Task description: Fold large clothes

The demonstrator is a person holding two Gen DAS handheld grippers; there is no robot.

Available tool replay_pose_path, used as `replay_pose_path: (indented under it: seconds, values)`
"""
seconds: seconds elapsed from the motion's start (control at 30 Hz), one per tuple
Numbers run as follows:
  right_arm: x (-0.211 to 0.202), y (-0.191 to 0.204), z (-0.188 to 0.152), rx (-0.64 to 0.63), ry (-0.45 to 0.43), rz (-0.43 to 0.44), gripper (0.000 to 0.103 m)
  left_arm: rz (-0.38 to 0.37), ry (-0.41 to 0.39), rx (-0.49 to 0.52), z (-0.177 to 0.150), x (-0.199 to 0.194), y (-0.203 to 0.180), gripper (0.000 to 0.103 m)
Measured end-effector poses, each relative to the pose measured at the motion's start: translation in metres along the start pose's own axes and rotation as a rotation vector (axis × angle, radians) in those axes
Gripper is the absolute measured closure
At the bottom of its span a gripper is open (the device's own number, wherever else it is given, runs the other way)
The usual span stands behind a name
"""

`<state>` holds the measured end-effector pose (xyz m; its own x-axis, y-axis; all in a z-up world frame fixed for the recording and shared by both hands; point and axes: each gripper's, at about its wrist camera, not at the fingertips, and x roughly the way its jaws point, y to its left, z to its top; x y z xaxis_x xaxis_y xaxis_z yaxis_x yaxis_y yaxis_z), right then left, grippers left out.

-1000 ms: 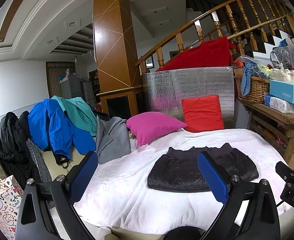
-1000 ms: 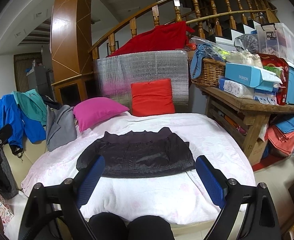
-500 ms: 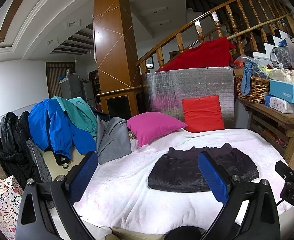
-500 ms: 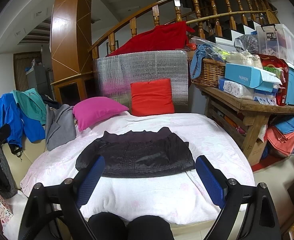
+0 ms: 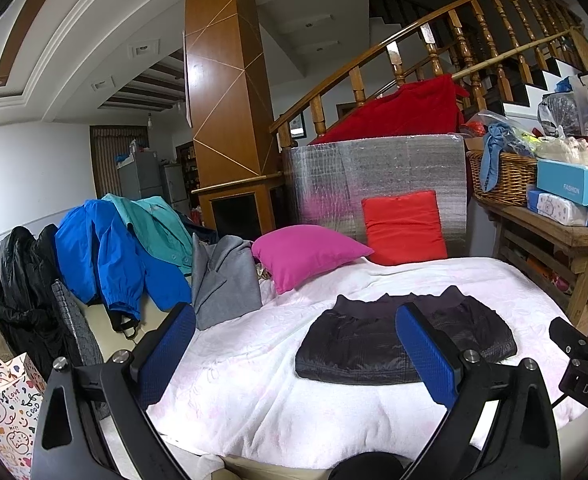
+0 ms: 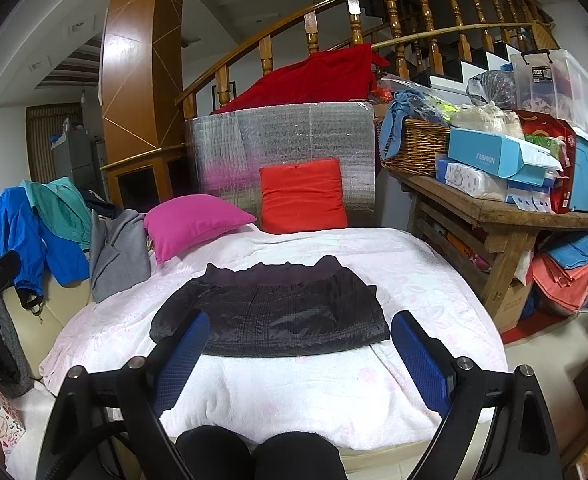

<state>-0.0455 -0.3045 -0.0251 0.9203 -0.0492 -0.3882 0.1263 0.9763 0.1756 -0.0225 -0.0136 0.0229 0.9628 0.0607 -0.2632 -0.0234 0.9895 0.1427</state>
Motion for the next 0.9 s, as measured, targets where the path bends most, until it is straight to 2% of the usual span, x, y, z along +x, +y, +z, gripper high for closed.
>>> replay_pose_path:
  seconds: [0.9]
  values:
    - [-0.001, 0.0019, 0.0042, -0.009, 0.0, -0.003, 0.009, -0.008, -0.003, 0.005, 0.0025, 0.0011, 0.0029, 0.003]
